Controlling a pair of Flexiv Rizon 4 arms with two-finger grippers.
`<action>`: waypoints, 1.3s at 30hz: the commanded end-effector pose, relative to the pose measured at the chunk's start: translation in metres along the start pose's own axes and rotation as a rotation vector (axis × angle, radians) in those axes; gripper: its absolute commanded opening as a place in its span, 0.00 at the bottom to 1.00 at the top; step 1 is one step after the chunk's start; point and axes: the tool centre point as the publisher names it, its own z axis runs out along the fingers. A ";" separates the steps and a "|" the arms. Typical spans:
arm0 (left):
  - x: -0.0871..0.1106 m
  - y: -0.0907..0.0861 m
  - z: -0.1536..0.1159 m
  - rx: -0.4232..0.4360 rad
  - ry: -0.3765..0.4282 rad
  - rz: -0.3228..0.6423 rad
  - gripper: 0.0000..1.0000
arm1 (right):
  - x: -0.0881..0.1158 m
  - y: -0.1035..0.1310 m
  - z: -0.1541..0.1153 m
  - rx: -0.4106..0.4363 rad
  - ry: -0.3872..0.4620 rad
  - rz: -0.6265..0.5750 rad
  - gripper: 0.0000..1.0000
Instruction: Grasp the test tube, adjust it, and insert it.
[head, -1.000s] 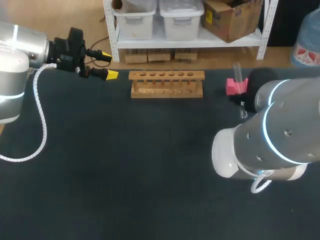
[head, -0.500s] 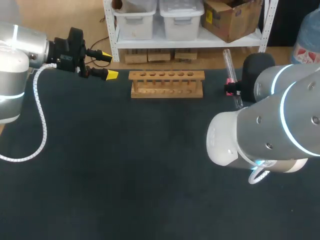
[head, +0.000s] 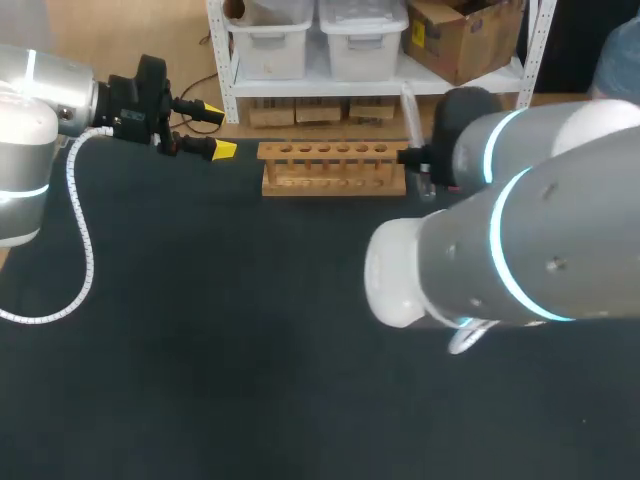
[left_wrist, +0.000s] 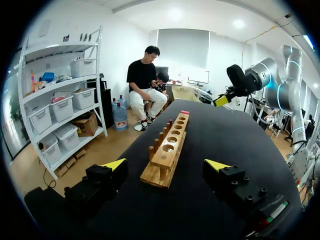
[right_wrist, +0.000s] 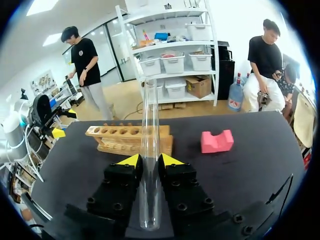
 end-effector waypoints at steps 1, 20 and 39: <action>0.000 0.001 0.000 0.001 0.000 0.000 1.00 | -0.001 0.020 0.017 0.092 -0.004 0.003 0.00; 0.000 0.001 0.000 0.001 0.000 0.000 1.00 | 0.014 0.050 0.064 0.054 0.055 0.027 0.00; 0.000 0.001 0.000 0.001 0.000 0.000 1.00 | 0.017 0.053 0.080 0.020 0.098 0.024 0.00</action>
